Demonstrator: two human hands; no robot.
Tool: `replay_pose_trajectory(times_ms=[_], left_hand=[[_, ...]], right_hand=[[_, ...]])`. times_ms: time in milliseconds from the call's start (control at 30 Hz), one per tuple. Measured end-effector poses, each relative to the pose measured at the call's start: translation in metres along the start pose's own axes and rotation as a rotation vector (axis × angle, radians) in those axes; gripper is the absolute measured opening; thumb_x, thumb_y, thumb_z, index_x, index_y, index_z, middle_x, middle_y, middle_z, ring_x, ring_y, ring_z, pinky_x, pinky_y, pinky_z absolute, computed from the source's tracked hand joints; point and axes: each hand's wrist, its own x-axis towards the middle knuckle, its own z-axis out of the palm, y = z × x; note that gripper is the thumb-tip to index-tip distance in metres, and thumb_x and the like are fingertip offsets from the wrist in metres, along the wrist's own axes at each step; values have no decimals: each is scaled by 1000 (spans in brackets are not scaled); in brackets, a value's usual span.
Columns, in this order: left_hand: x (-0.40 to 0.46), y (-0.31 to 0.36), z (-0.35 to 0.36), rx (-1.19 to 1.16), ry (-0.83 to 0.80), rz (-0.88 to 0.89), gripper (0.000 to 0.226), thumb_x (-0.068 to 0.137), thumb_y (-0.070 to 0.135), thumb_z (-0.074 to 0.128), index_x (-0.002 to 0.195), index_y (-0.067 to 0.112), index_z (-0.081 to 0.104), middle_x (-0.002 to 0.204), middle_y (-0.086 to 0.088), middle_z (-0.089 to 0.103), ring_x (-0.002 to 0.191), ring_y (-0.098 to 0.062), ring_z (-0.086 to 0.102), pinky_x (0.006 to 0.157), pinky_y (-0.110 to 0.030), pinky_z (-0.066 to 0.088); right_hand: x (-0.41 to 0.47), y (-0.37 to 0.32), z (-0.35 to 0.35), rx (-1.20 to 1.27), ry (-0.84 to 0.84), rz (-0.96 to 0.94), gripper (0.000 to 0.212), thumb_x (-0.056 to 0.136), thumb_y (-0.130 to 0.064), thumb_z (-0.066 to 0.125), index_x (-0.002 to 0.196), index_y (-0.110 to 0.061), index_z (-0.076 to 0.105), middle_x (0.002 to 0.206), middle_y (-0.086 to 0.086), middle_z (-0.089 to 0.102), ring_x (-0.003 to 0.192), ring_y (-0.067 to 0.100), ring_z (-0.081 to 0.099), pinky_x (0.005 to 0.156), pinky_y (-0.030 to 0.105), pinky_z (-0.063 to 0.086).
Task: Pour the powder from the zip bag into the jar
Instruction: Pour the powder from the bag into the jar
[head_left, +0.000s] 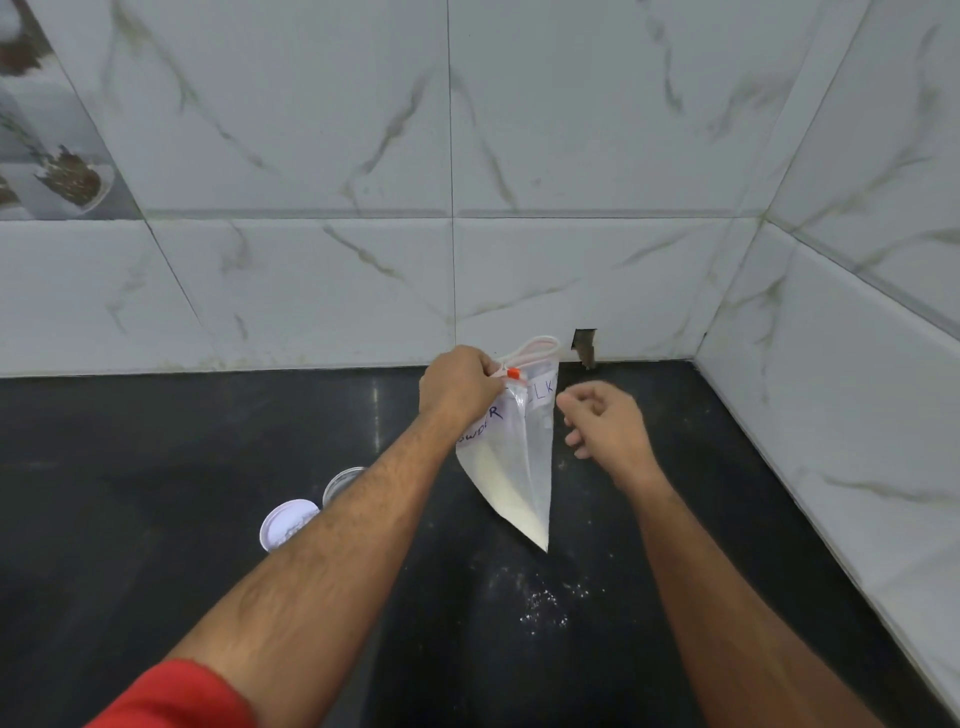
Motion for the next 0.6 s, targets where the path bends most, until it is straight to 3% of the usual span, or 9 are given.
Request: replay_pose_trajectory(times_ms=[67,167,233,300,333,367,433,500,600], left_hand=[[2,3,0,27,-5,75,18,85,24,66,67,23,67,66,7,66,69,-17,63,66,-29,47],[5,10,-8,77,-6,286,18,86,28,67,68,22,67,75,6,70,79,-16,63,90,-39,40],[11,7,-22,91,13,408,9,84,29,69,77,30,73,88,10,72,98,-12,58,111,-48,22],[20,-3,-38,128,5,442,9,86,24,69,83,31,74,96,14,68,112,-6,45,118,-52,2],[23,-9,-45,143,-29,446,12,87,19,68,86,27,76,98,13,68,113,-7,45,119,-52,3],[24,-13,-50,126,-55,463,14,87,12,66,88,21,77,97,8,69,111,-9,50,119,-50,18],[25,-14,-57,-50,-64,499,19,85,-1,62,84,10,77,89,-3,73,89,-9,63,91,-27,46],[24,-5,-61,-287,-60,444,21,85,-5,57,80,8,73,78,-4,71,67,-5,63,70,-13,48],[27,1,-64,-512,-2,362,17,88,-2,55,85,4,70,74,-8,67,57,-8,60,62,-20,51]], right_hand=[[-11,16,10,-25,13,41,7,92,-39,65,92,-32,65,82,-5,70,60,9,68,49,20,51],[-16,29,12,82,86,100,10,96,-36,62,94,-26,66,86,1,70,62,12,67,50,23,51],[-12,32,6,160,138,108,12,97,-31,62,97,-21,67,85,5,71,62,14,66,50,26,51],[-5,32,-1,186,173,98,11,97,-28,61,97,-19,68,84,6,71,61,13,65,49,26,51],[-2,33,-4,194,180,98,10,97,-26,61,97,-19,68,84,6,71,60,11,65,49,25,51],[1,34,-6,203,177,106,10,97,-26,61,97,-19,68,85,6,71,61,10,65,49,24,51],[8,35,-5,204,148,144,13,98,-25,60,103,-16,68,92,7,70,68,11,67,51,23,52],[13,35,1,206,110,220,18,100,-26,57,112,-15,65,105,7,68,86,14,69,60,25,54],[16,31,14,351,46,403,39,102,-34,53,136,-15,52,122,2,58,112,22,60,90,41,54]])
